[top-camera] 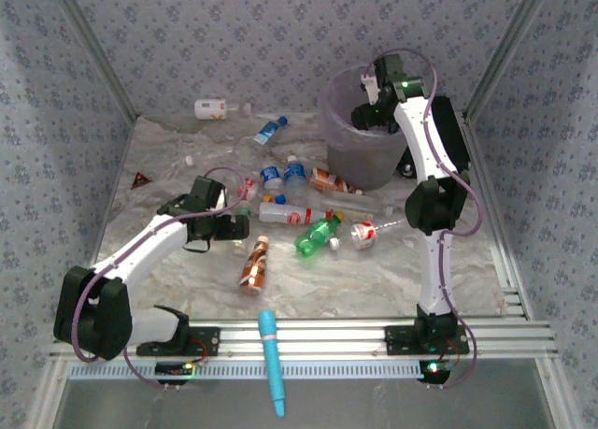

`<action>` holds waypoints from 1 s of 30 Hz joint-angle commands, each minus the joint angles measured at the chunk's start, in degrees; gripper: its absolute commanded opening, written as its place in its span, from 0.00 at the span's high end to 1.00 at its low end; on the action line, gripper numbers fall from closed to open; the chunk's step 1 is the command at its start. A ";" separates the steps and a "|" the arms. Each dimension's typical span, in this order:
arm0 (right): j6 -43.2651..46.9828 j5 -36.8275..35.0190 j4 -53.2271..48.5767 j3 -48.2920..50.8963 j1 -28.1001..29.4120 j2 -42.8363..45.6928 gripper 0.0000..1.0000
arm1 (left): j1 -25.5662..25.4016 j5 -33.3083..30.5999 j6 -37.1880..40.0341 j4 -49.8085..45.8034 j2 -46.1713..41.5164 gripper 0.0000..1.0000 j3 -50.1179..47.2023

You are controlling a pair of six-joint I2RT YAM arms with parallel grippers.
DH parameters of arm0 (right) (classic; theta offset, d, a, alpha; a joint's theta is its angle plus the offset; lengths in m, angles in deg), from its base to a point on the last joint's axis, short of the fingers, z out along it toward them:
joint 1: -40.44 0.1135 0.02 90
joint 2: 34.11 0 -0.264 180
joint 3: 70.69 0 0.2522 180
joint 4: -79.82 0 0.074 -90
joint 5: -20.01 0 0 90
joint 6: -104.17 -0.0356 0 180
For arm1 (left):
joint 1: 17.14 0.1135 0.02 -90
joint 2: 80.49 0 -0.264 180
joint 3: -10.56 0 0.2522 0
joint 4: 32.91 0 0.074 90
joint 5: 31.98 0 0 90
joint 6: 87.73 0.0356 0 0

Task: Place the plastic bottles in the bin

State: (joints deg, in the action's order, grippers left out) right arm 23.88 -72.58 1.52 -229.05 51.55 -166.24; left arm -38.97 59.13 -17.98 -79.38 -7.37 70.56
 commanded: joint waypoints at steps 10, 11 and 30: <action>-1.48 3.89 -0.93 4.27 -0.87 20.91 0.12 | -2.74 1.29 -0.97 3.38 1.94 0.01 -1.06; -2.27 4.61 0.31 7.29 -0.83 23.77 0.11 | -2.93 1.31 -1.10 3.70 2.44 0.01 -1.06; -21.55 17.42 20.84 58.74 10.22 62.36 0.10 | -5.68 -4.74 -1.58 3.93 9.52 0.44 0.13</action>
State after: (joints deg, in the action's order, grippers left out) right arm 7.25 -57.28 18.13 -173.27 60.06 -107.62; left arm -44.28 56.24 -19.88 -75.49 2.25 69.69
